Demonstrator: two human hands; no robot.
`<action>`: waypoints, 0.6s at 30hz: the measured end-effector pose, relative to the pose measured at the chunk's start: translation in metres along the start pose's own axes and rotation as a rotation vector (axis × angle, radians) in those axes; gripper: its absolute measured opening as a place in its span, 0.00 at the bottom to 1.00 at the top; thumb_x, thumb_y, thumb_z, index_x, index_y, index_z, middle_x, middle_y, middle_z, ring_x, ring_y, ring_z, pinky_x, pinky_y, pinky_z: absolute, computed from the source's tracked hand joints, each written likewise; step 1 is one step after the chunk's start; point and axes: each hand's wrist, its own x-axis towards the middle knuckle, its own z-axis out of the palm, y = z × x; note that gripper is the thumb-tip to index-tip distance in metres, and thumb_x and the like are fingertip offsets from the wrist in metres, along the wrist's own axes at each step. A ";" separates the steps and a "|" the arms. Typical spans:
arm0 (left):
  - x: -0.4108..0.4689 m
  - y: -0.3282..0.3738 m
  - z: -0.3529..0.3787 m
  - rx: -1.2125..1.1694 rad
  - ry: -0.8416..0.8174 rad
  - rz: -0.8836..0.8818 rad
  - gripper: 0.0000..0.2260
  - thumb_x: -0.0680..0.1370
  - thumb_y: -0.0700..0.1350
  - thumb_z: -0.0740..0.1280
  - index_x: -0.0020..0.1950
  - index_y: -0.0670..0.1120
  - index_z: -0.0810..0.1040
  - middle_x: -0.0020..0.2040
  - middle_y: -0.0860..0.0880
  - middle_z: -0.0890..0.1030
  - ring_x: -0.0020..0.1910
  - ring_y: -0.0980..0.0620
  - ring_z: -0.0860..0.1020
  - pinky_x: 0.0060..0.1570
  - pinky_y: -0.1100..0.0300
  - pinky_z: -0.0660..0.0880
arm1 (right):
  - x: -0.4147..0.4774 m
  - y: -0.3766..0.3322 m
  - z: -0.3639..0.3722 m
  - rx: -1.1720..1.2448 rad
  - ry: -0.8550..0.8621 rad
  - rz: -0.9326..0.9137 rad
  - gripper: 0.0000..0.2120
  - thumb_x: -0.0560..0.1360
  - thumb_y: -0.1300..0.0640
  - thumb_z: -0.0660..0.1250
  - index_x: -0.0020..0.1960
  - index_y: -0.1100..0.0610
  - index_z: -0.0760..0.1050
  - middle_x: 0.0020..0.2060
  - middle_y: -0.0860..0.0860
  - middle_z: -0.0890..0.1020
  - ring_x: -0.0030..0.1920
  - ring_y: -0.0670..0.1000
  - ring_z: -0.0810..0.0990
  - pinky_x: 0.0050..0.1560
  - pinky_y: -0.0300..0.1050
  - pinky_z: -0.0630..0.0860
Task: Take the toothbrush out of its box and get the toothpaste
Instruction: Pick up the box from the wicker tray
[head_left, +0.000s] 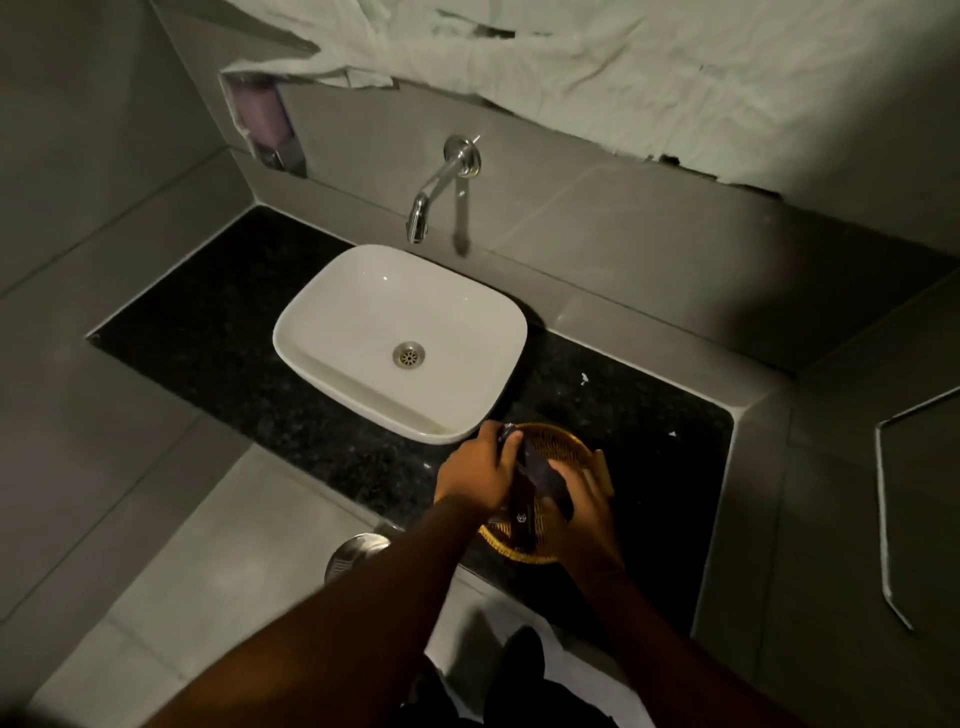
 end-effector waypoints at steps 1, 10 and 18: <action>0.001 0.001 -0.002 -0.067 -0.026 -0.006 0.18 0.88 0.61 0.59 0.66 0.50 0.77 0.60 0.43 0.88 0.60 0.38 0.85 0.61 0.44 0.81 | 0.004 -0.001 -0.002 -0.025 -0.016 -0.009 0.19 0.78 0.49 0.69 0.67 0.55 0.79 0.68 0.55 0.79 0.79 0.60 0.64 0.79 0.62 0.58; 0.003 0.001 -0.011 -0.500 -0.073 -0.032 0.11 0.89 0.46 0.64 0.49 0.50 0.82 0.42 0.52 0.84 0.43 0.54 0.81 0.50 0.56 0.74 | 0.021 -0.020 -0.003 -0.017 0.029 -0.150 0.19 0.77 0.54 0.76 0.66 0.50 0.81 0.57 0.48 0.88 0.63 0.45 0.78 0.81 0.37 0.43; -0.016 -0.004 -0.034 -0.778 -0.170 -0.302 0.18 0.91 0.49 0.57 0.51 0.41 0.81 0.36 0.40 0.76 0.30 0.47 0.73 0.32 0.58 0.70 | 0.014 -0.019 -0.002 0.098 -0.127 -0.147 0.19 0.76 0.56 0.77 0.66 0.56 0.82 0.58 0.51 0.87 0.62 0.51 0.83 0.71 0.27 0.63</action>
